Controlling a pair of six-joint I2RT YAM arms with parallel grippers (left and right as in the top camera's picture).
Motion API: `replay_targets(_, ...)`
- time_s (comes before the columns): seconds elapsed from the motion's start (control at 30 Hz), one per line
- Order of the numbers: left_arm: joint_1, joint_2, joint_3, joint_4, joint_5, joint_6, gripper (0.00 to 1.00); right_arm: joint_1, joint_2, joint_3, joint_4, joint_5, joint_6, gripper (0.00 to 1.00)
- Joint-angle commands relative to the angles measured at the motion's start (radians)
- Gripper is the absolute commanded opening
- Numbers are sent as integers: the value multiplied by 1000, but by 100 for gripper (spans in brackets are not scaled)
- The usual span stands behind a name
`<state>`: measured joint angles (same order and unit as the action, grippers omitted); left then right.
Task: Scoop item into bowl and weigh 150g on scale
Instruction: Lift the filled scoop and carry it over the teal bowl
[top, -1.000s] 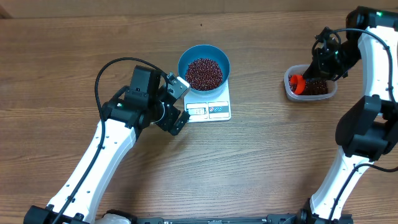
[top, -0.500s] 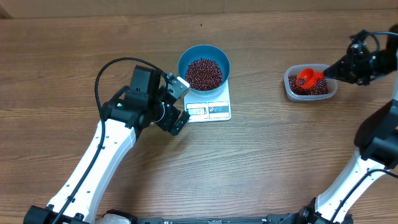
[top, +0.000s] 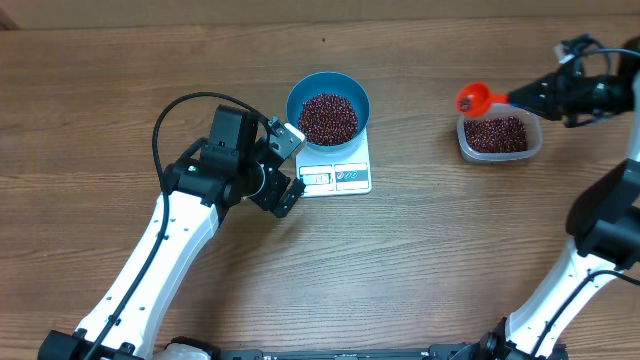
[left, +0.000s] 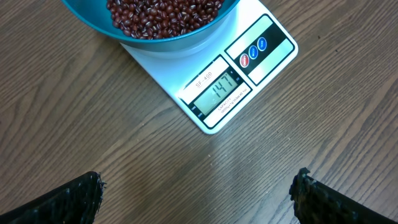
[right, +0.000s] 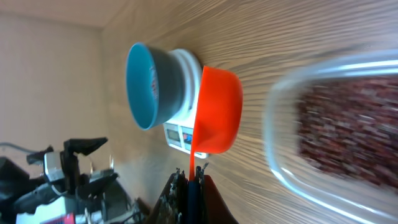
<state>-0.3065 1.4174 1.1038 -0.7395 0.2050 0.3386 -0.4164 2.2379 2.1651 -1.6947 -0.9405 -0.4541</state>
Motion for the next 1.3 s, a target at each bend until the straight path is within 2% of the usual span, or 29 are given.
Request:
replay_targets(0.0,5,-21,-3,2,4,-10,100,62,-42,-4,0,-49,-14,4)
replay_targets(0.1,5,-21,-3,2,4,-10,100,118,-74,-3,0,-49,-13,4)
replay_targets(0.17,5,-21,-3,2,4,-10,100,164,-82,-3,0,-49,50,4)
replay_targets(0.37,5,-21,-3,2,4,-10,100,319,-82,-3,22,-45,99,4)
replay_targets(0.47,5,-21,-3,2,4,-10,99,389,-82,-3,89,0,207,4)
replay_targets(0.67,5,-21,-3,2,4,-10,100,457,-82,15,206,47,306,4)
replay_targets(0.8,5,-21,-3,2,4,-10,99,504,-82,72,208,193,324,4)
replay_targets(1.07,5,-21,-3,2,4,-10,100,601,-82,193,262,346,332,4)
replay_targets(1.27,5,-21,-3,2,4,-10,100,695,-83,200,271,535,351,4)
